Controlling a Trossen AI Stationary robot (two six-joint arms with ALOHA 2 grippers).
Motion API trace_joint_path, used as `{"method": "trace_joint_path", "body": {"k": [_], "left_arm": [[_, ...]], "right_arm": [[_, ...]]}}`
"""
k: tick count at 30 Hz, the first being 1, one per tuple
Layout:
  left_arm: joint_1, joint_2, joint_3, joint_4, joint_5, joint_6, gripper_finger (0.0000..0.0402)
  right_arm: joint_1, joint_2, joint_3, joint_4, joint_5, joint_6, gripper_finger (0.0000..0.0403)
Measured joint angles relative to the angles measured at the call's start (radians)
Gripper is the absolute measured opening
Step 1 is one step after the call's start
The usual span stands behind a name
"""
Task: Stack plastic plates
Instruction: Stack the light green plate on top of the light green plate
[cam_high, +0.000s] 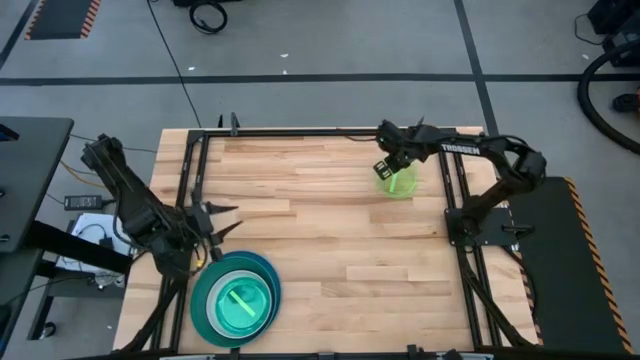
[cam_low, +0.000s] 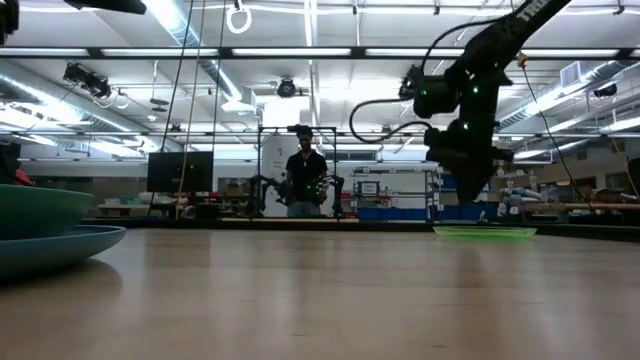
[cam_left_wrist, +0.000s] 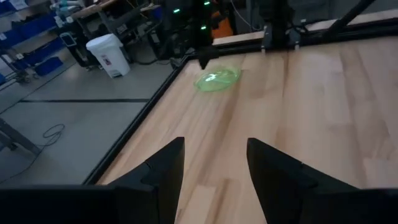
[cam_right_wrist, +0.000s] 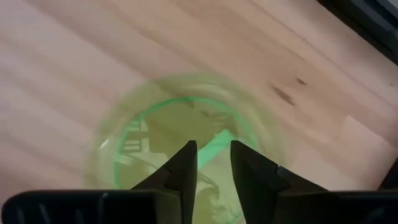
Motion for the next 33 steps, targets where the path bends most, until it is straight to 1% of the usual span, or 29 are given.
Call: {"method": "trace_joint_path", "body": {"k": [4,8,11,16,19,22,26,29,33], "left_arm": [[0.003,0.092,0.0,0.105,0.021,0.053,0.0181],[0.03,0.185,0.0,0.225,0.133,0.137,0.0181],[0.075,0.234,0.0,0.351,0.268,0.23,0.0178],[0.194,0.279,0.0,0.524,0.553,0.432,0.0167],[0.28,0.293,0.0,0.56,0.693,0.527,0.0159],[0.352,0.294,0.0,0.579,0.786,0.604,0.015],[0.418,0.294,0.0,0.582,0.892,0.659,0.0142],[0.441,0.294,0.0,0.576,0.952,0.679,0.0142],[0.452,0.294,-0.007,0.577,0.982,0.686,0.0141]], "right_arm": [[-0.074,0.03,0.0,-0.005,-0.021,-0.022,0.0127],[-0.151,0.053,0.024,-0.032,-0.068,-0.08,0.0155],[-0.193,0.06,0.057,-0.051,-0.093,-0.123,0.0171],[-0.24,0.061,0.073,-0.056,-0.148,-0.188,0.0178],[-0.273,0.081,0.073,-0.06,-0.173,-0.204,0.0177],[-0.292,0.126,0.073,-0.059,-0.173,-0.224,0.0175],[-0.305,0.178,0.087,-0.066,-0.135,-0.252,0.0174],[-0.316,0.2,0.087,-0.068,-0.158,-0.285,0.0174],[-0.331,0.208,0.087,-0.083,-0.2,-0.33,0.0174]]}}
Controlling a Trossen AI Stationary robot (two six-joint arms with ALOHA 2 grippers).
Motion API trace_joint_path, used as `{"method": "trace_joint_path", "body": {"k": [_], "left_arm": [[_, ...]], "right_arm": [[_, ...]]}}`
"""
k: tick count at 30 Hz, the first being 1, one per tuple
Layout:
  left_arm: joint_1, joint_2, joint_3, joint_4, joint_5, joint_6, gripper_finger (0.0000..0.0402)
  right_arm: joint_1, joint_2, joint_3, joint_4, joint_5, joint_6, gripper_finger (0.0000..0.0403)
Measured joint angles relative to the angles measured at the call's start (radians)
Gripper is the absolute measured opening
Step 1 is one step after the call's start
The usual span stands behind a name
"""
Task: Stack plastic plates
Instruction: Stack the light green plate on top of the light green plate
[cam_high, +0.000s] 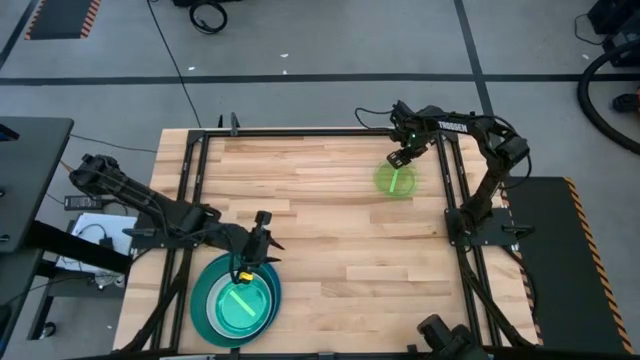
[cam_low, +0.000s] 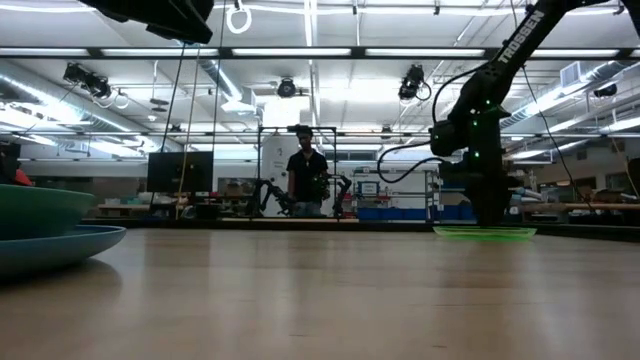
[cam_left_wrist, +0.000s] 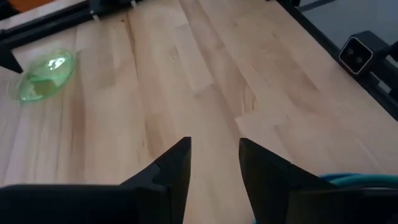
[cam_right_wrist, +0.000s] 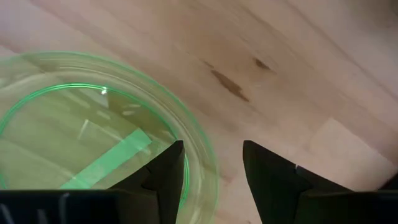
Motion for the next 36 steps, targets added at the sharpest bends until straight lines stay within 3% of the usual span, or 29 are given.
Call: {"method": "trace_joint_path", "body": {"k": [8,19,26,36], "left_arm": [[0.005,-0.016,-0.174,0.198,0.054,-0.035,0.0141],[0.003,-0.016,-0.191,0.204,0.059,-0.07,0.0141],[0.003,-0.016,-0.191,0.202,0.059,-0.086,0.0141],[0.005,-0.016,-0.191,0.192,0.059,-0.092,0.0141]], "right_arm": [[-0.013,-0.001,0.0,-0.003,-0.069,-0.066,0.0166],[-0.002,-0.001,0.0,-0.021,-0.245,-0.105,0.0119],[0.03,-0.002,0.0,-0.053,-0.186,-0.207,0.0103],[0.009,-0.002,0.0,-0.075,-0.143,-0.23,0.0101]]}}
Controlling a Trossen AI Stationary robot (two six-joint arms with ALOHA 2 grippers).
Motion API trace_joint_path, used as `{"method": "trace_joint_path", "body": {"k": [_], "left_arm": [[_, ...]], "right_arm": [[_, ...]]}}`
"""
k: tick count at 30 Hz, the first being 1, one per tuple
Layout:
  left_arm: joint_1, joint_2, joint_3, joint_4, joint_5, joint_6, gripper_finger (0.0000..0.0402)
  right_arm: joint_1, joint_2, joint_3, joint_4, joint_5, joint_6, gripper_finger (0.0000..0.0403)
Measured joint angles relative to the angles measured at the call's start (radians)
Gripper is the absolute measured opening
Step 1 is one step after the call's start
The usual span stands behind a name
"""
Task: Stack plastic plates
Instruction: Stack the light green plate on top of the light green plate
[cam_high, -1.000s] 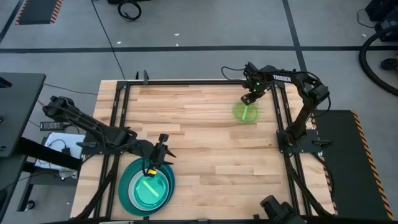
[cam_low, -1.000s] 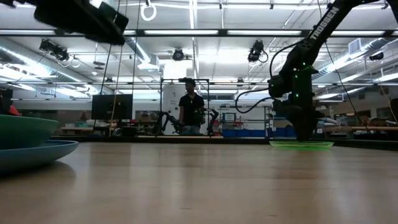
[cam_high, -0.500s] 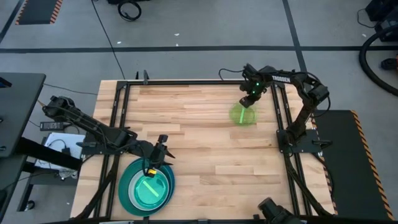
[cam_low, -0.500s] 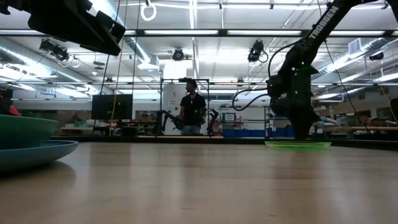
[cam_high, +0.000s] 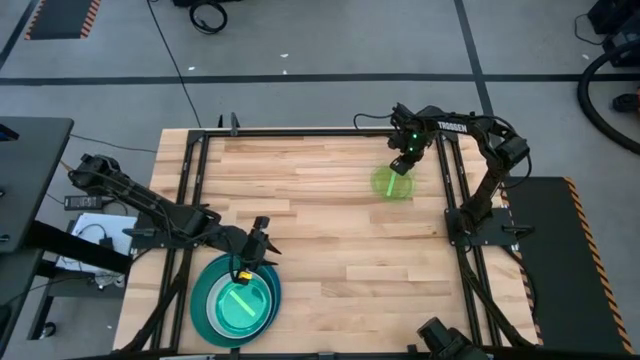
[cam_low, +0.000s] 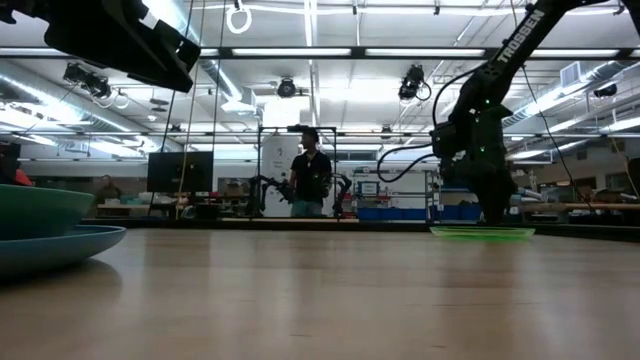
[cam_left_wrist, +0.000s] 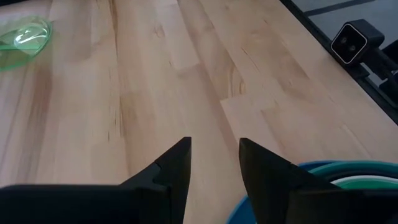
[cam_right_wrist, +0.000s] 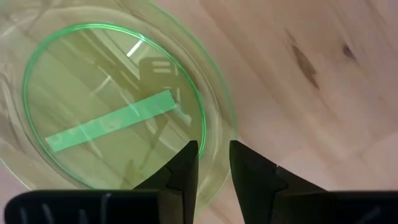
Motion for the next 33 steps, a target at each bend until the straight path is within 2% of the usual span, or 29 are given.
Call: {"method": "trace_joint_path", "body": {"k": [7,12,19,25,29,33], "left_arm": [[0.001,0.0,0.0,0.0,0.0,0.001,0.0141],[0.001,0.0,0.0,-0.002,-0.001,0.003,0.0141],[0.011,0.0,0.0,-0.014,-0.002,-0.016,0.0141],[0.011,0.0,0.0,-0.026,-0.002,-0.03,0.0141],[0.011,0.0,0.0,-0.032,-0.002,-0.047,0.0141],[0.01,-0.001,0.0,-0.039,-0.002,-0.05,0.0141]], "right_arm": [[-0.009,0.0,0.004,-0.011,0.005,0.021,0.0101],[0.001,-0.001,0.054,-0.056,0.027,0.069,0.0101],[-0.015,-0.002,0.066,0.001,0.072,0.08,0.0101],[-0.04,-0.002,0.054,0.02,0.026,0.078,0.0101],[-0.045,0.0,-0.006,0.064,-0.035,0.05,0.0101],[-0.045,0.0,-0.043,0.081,-0.051,0.029,0.0101]]}}
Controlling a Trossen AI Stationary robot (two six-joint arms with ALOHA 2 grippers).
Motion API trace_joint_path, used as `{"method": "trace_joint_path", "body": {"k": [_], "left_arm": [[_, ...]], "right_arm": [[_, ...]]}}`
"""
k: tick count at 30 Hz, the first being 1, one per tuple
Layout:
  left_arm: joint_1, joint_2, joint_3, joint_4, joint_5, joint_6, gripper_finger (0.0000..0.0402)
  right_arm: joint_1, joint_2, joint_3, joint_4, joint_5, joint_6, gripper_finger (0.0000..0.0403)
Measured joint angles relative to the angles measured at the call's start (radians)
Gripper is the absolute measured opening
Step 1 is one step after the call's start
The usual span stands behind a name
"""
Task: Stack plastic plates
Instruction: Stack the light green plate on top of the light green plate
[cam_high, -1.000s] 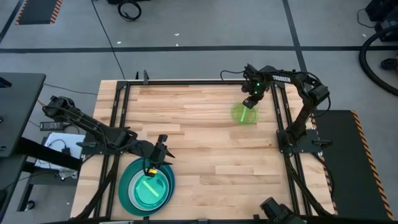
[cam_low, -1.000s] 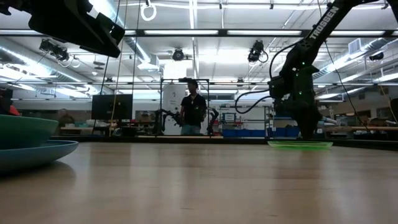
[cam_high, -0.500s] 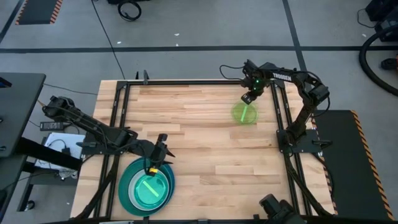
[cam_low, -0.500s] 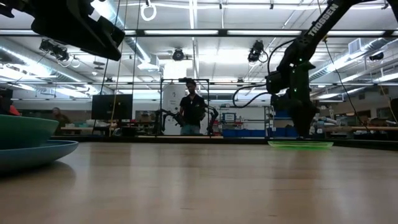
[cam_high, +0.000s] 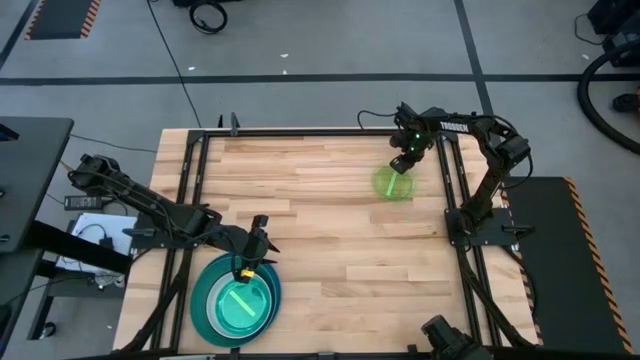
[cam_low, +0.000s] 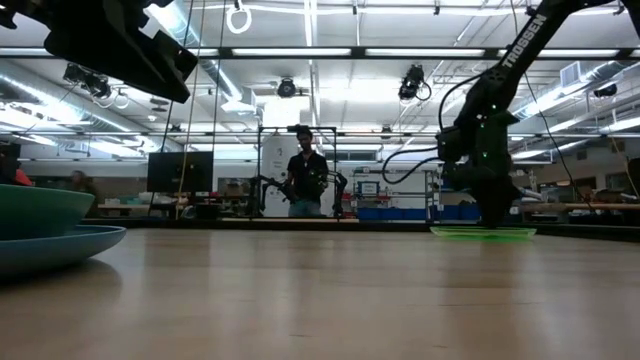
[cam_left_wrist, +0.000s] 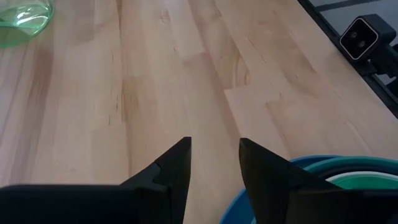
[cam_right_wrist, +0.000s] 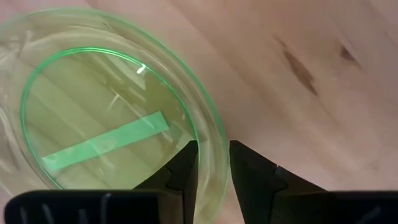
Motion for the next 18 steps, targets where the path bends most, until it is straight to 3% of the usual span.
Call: {"method": "trace_joint_path", "body": {"k": [10,18], "left_arm": [[0.0,0.0,0.0,0.0,0.0,0.0,0.0141],[0.0,0.0,0.0,-0.001,0.001,-0.014,0.0141]], "right_arm": [[0.0,0.0,-0.006,0.045,-0.031,0.001,0.0089],[0.001,0.0,-0.005,0.069,-0.027,0.005,0.0017]]}}
